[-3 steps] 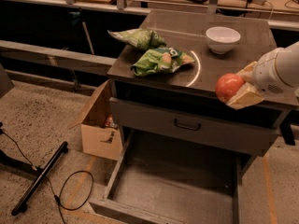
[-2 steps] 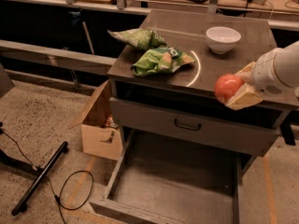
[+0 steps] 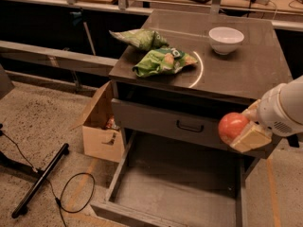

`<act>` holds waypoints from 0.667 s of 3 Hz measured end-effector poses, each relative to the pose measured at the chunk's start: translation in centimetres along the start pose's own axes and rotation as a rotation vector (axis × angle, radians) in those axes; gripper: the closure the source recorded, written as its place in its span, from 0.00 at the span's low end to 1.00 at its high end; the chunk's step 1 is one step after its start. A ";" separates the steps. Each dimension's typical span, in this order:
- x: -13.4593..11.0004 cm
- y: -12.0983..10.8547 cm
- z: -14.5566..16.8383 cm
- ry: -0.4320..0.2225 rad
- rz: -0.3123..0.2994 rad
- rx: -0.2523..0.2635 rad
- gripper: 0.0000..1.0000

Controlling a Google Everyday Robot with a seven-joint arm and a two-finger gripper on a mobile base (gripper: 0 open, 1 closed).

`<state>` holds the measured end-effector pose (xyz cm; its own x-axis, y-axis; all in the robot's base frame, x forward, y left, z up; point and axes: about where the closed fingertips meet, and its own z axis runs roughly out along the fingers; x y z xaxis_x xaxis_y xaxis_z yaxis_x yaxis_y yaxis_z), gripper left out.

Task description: Place apple into middle drawer

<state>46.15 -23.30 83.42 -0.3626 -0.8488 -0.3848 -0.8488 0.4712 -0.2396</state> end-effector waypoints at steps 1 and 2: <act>0.9 5.1 1.2 -0.020 0.050 -0.087 1.00; 0.1 10.6 5.2 -0.106 0.111 -0.173 1.00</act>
Offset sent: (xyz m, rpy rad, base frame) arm -0.0988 0.1268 -0.1427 0.3923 0.1551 -0.0131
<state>39.08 -17.15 76.17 -0.4230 -0.7598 -0.4937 -0.8625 0.5047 -0.0378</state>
